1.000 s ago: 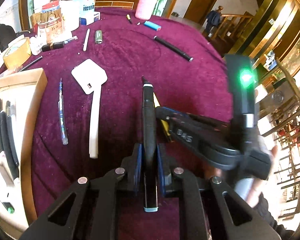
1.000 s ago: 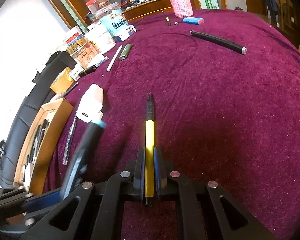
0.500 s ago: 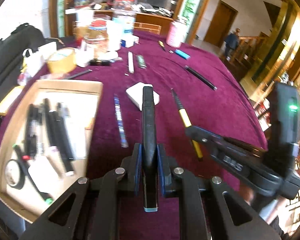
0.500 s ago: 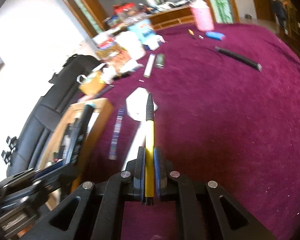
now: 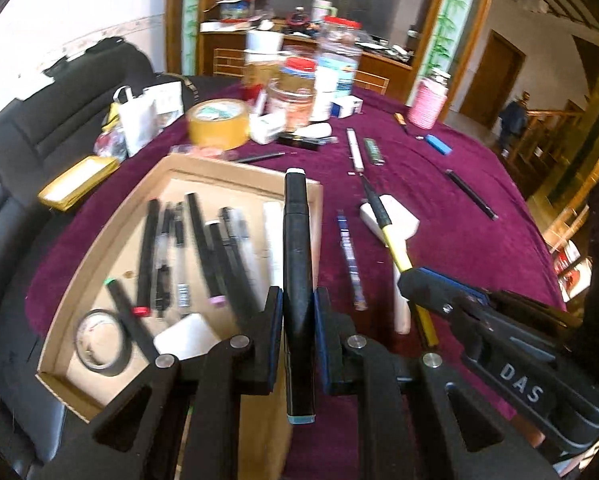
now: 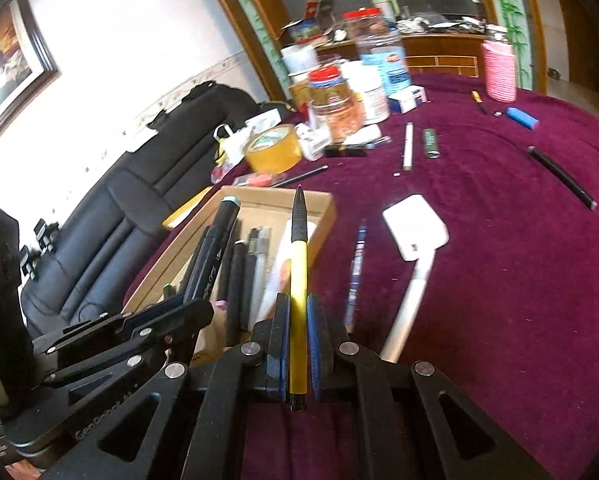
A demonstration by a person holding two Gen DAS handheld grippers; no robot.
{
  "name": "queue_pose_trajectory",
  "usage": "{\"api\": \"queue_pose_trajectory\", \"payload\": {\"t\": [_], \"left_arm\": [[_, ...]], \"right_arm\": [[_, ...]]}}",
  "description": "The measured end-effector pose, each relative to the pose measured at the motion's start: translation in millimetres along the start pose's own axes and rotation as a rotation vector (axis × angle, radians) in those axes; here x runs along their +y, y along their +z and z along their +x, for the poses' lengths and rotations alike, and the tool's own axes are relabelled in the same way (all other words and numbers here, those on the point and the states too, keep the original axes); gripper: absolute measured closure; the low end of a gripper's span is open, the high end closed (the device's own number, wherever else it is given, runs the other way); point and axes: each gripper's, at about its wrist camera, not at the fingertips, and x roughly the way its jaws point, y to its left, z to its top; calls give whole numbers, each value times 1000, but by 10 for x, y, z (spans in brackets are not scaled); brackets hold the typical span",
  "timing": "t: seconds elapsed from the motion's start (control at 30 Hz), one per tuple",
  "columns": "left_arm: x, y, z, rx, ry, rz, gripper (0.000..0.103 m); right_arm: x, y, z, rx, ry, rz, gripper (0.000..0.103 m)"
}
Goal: Organize rigid objects
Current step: 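Carry the yellow pen and black marker into the tray and open both tools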
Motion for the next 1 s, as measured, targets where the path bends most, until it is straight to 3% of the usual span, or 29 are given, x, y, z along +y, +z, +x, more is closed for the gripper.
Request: {"api": "queue_pose_trajectory", "payload": {"t": [0.2,0.37,0.53,1.0], "left_arm": [[349,43,71,-1,34,-63,88],[777,103,228,47,-46,-178,88],[1066,131,388,85,-73,-259,88],[1230,271,771,144,-59,-320,88]], "right_arm": [[195,69,231,32,18,-35,95],[257,136,492,82,38,-28,95],[263,182,736,134,59,-11,95],[335,288,1320,224,33,-14,95]]}}
